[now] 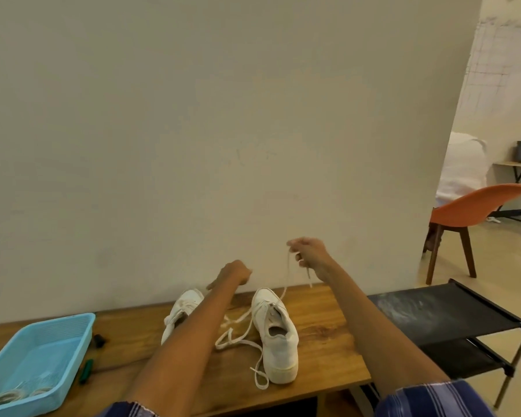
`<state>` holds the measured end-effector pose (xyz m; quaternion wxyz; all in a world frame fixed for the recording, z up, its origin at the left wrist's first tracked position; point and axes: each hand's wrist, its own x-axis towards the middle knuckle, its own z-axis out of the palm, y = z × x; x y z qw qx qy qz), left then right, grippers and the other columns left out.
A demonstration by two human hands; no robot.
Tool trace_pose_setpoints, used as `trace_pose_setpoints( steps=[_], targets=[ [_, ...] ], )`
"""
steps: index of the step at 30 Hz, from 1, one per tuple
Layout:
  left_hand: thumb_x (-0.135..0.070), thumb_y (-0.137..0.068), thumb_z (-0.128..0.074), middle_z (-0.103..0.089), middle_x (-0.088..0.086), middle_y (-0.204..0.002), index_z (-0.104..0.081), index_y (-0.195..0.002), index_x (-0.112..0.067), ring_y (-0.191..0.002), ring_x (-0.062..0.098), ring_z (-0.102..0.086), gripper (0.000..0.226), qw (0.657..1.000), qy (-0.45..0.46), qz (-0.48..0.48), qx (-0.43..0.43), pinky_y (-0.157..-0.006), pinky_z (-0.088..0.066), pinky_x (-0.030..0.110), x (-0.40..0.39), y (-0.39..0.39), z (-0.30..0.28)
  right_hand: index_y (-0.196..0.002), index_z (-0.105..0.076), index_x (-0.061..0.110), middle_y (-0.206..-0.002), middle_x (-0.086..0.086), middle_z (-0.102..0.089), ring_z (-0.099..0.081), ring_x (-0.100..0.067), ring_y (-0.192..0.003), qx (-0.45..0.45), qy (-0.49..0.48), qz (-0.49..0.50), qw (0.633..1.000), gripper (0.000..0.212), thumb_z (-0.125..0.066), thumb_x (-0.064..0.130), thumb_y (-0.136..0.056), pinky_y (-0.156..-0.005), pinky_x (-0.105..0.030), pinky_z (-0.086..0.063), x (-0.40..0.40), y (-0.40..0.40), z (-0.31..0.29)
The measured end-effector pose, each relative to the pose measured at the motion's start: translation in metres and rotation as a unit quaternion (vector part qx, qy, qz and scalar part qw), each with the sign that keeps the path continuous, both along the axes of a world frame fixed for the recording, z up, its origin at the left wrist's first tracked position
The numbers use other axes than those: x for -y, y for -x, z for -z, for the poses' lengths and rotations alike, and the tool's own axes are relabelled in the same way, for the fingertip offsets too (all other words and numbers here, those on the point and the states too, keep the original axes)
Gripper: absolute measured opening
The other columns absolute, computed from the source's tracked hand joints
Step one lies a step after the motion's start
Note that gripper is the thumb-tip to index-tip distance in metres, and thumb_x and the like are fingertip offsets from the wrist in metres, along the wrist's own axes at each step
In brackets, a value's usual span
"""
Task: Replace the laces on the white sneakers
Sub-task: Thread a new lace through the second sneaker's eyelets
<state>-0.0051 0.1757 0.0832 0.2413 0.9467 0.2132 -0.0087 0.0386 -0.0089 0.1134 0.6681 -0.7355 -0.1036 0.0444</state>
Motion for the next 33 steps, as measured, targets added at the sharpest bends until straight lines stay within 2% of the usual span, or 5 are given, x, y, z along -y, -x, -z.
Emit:
trace_pose_setpoints(
  steps=[5, 12, 21, 25, 33],
  targets=[
    [-0.021, -0.104, -0.027, -0.052, 0.009, -0.074, -0.057, -0.097, -0.003, -0.06, 0.015, -0.047, 0.036, 0.89, 0.439, 0.046, 0.112, -0.053, -0.045, 0.02, 0.045, 0.004, -0.018, -0.087, -0.06, 0.011, -0.072, -0.003, -0.063, -0.048, -0.007, -0.052, -0.012, 0.138, -0.151, 0.979, 0.004, -0.059, 0.01, -0.091, -0.044, -0.016, -0.033, -0.02, 0.009, 0.004],
    [-0.019, -0.097, -0.049, -0.06, 0.006, -0.089, -0.071, -0.102, -0.005, -0.072, 0.015, -0.046, 0.027, 0.948, 0.256, 0.042, 0.186, -0.056, -0.036, 0.023, 0.009, -0.003, 0.005, -0.078, -0.063, 0.007, -0.064, -0.002, -0.057, -0.044, -0.008, -0.051, -0.03, 0.22, -0.123, 0.967, 0.022, -0.069, 0.027, -0.085, -0.043, -0.014, -0.037, 0.004, 0.001, 0.011],
    [-0.02, -0.099, -0.046, -0.065, 0.008, -0.107, -0.063, -0.114, -0.005, -0.094, 0.017, -0.06, 0.028, 0.928, 0.286, 0.136, 0.194, -0.084, -0.047, 0.026, 0.019, -0.001, 0.013, -0.101, -0.065, -0.003, -0.079, -0.006, -0.066, -0.06, -0.011, -0.065, 0.02, 0.194, -0.153, 0.969, 0.014, -0.053, -0.001, -0.093, -0.058, -0.016, -0.051, -0.007, -0.001, 0.019],
    [-0.015, -0.096, -0.052, -0.066, 0.008, -0.092, -0.064, -0.111, -0.005, -0.073, 0.014, -0.062, 0.021, 0.914, 0.333, 0.151, 0.177, -0.067, -0.053, 0.02, 0.03, -0.005, 0.015, -0.084, -0.063, 0.004, -0.075, -0.013, -0.067, -0.061, -0.012, -0.056, 0.046, 0.213, -0.118, 0.969, 0.003, -0.065, 0.005, -0.086, -0.055, -0.018, -0.053, -0.014, -0.006, 0.019],
    [-0.011, -0.088, -0.064, -0.07, 0.01, -0.085, -0.072, -0.088, -0.002, -0.066, 0.014, -0.058, 0.013, 0.947, 0.246, 0.038, 0.203, -0.063, -0.047, 0.02, 0.032, -0.013, 0.046, -0.098, -0.067, -0.005, -0.077, -0.011, -0.068, -0.06, -0.013, -0.058, 0.047, 0.187, -0.069, 0.979, 0.016, -0.06, 0.008, -0.091, -0.055, -0.018, -0.053, -0.005, 0.001, 0.056]
  ],
)
